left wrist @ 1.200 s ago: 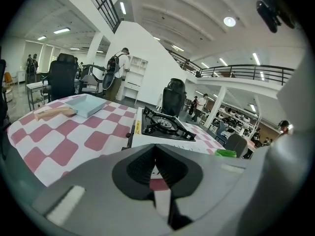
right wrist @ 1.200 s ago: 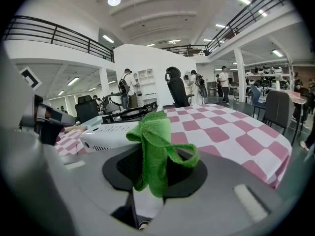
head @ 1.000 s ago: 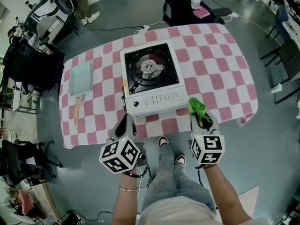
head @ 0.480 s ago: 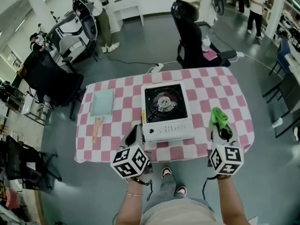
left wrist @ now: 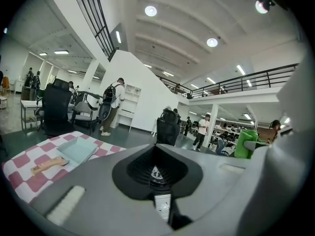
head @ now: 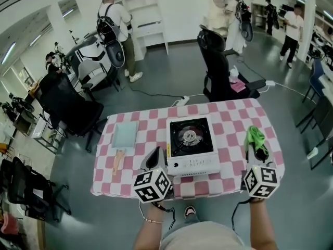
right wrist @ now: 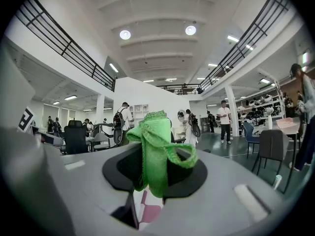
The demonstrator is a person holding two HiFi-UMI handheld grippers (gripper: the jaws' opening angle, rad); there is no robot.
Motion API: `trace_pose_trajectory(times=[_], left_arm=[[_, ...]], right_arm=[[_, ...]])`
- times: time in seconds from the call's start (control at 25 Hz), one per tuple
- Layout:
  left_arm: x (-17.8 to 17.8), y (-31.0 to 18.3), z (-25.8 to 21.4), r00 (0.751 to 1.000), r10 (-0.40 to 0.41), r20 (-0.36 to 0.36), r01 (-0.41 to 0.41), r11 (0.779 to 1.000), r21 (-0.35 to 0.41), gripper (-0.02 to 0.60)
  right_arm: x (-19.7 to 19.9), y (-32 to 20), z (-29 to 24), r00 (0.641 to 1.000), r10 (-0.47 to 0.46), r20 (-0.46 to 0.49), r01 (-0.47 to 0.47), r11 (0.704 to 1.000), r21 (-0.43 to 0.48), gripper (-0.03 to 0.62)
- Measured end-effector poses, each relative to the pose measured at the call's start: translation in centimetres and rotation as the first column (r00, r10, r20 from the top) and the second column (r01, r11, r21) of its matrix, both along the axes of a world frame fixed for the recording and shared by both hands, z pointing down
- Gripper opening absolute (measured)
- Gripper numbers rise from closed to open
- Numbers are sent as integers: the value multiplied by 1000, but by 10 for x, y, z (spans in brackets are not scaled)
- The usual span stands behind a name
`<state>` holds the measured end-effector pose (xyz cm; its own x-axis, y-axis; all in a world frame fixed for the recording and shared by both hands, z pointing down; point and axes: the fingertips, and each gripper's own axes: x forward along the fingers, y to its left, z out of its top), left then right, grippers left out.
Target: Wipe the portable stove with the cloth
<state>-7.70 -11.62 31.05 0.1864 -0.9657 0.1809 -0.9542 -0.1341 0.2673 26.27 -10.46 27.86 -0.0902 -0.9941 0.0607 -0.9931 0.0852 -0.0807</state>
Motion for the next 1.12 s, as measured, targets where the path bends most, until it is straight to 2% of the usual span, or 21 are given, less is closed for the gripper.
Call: trace_pose_trajectory(times=[0.24,1.12], left_arm=[[0,-1,0,1000,11,7,-11,1000,0,0],[7,-7,10,1000,16,-3,-16,1000,-17,0]], right_arm=[[-7,2,3,999,14,-29,-14,1000,-14,104],[1,1,5,1000,12,-26,-12,1000,-7,104]])
